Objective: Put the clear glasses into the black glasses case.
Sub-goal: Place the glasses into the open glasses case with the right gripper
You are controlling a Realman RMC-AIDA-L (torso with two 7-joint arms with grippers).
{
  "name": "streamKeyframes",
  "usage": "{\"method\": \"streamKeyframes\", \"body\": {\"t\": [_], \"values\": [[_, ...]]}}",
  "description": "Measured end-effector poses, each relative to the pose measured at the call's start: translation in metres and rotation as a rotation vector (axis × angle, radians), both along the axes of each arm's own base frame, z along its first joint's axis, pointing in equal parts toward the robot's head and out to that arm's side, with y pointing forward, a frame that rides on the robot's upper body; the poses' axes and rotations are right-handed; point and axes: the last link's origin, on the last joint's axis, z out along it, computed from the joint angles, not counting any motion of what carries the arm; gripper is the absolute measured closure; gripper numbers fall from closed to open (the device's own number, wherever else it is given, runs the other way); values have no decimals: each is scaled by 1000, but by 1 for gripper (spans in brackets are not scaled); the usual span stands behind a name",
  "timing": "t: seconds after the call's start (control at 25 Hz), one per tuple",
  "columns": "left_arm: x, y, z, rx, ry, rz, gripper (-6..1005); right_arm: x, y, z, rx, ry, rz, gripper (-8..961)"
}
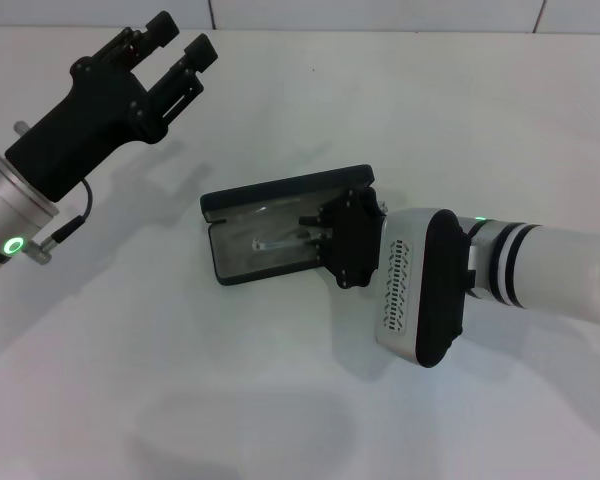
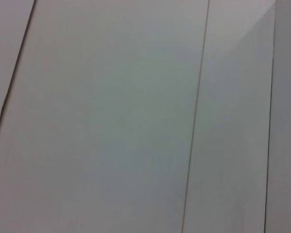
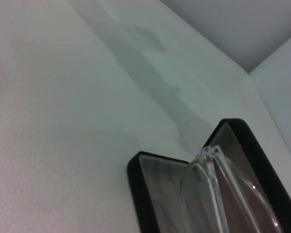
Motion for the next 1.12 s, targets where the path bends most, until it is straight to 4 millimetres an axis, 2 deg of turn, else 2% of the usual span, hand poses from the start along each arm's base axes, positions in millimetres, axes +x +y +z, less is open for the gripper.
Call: {"method": "streamKeyframes", "body": {"t": [0.32,0.56,0.76,0.96,1.12], "values": [[1,-1,-2,-10,2,-4,436,-5,-3,-3,-19,10,9,828],[1,-1,-3,-13,0,-2,436,-4,-4,-2,-13,14,2,771],[-2,-3,-3,-13,-1,5,437,-9,-6,-2,-14,34,2,593],[-4,-4,-2,-19,-7,15,437,-14,-12,1,-22,64,13,471],[-5,-4,-1,-17,-6,15,437,-18,-21,4,-90,102,34,462]]}}
